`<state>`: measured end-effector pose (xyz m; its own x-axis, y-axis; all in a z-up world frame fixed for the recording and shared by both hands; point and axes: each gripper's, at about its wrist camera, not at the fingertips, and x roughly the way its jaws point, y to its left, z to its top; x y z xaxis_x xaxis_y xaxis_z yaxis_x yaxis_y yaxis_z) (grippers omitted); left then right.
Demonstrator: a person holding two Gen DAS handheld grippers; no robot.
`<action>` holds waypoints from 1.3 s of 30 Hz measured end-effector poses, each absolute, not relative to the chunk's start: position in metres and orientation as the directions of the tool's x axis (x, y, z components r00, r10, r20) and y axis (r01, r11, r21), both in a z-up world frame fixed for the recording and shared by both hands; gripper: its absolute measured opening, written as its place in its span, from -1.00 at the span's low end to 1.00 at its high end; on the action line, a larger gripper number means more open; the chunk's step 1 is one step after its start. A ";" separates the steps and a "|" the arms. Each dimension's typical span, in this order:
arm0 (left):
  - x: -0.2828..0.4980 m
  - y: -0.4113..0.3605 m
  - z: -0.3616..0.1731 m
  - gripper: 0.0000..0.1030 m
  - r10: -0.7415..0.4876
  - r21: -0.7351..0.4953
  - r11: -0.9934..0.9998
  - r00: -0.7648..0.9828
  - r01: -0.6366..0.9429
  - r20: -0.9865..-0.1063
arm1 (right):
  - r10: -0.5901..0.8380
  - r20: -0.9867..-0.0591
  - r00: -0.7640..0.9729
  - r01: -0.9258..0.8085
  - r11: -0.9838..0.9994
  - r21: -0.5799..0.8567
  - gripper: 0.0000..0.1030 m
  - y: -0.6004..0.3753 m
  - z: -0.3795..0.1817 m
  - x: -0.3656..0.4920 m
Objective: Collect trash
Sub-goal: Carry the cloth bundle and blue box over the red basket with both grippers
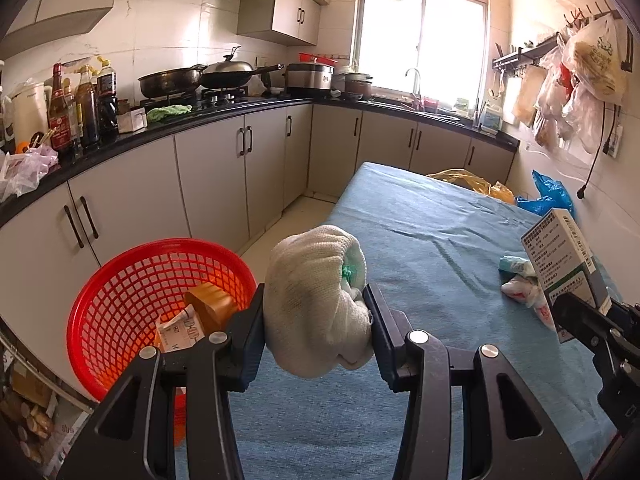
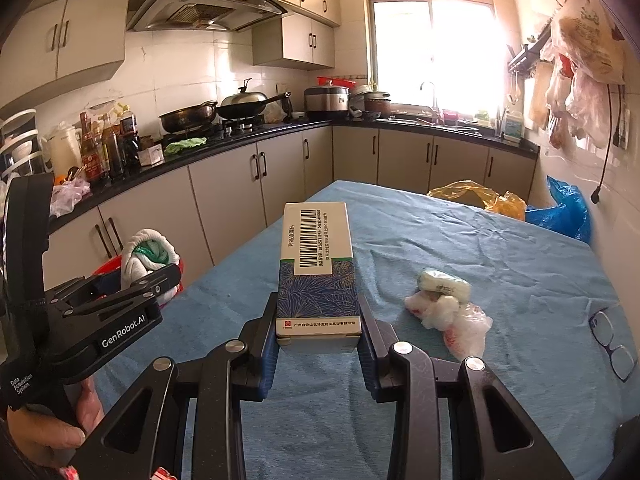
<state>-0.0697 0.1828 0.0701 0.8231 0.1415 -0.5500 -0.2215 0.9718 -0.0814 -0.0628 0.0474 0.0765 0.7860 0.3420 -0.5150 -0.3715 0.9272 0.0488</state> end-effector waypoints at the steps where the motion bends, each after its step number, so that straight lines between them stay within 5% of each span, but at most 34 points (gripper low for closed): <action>1: -0.070 0.185 0.070 -0.13 0.141 -0.084 0.971 0.823 -0.222 -0.550 | 0.343 -0.516 0.785 -0.374 0.926 0.046 -0.28 0.049 0.076 -0.063; 39: -0.082 0.219 0.062 -0.12 0.203 -0.099 0.946 0.803 -0.309 -0.561 | 0.391 -0.545 0.741 -0.461 0.887 0.009 -0.28 0.090 0.069 -0.062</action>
